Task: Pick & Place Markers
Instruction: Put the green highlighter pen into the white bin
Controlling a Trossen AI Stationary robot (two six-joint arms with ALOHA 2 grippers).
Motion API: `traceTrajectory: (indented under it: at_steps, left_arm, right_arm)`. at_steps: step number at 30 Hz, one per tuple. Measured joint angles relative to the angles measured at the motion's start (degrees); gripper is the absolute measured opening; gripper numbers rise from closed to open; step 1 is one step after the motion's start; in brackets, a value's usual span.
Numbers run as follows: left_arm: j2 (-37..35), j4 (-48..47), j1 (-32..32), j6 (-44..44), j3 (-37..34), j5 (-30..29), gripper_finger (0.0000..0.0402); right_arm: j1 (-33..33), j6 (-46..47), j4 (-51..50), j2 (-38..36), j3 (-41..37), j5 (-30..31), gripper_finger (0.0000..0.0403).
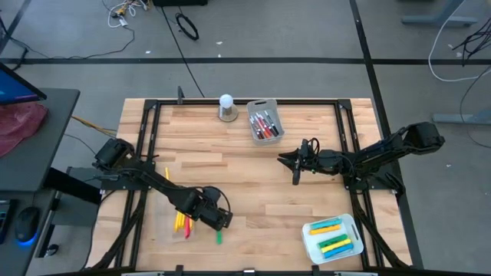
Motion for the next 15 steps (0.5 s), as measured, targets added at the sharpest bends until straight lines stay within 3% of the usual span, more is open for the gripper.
traceTrajectory:
  at_steps: [7, 15]
  left_arm:
    - [1.8, 1.1, -0.4, -0.6, 0.2, 0.1, 0.0178]
    - [5.7, 10.0, -0.2, 0.0, 0.2, -1.0, 0.0177]
  right_arm:
    - [0.0, 0.0, 0.0, 0.0, 0.0, 0.0, 0.0086]
    - [0.0, 0.0, 0.0, 0.0, 0.0, 0.0, 0.0086]
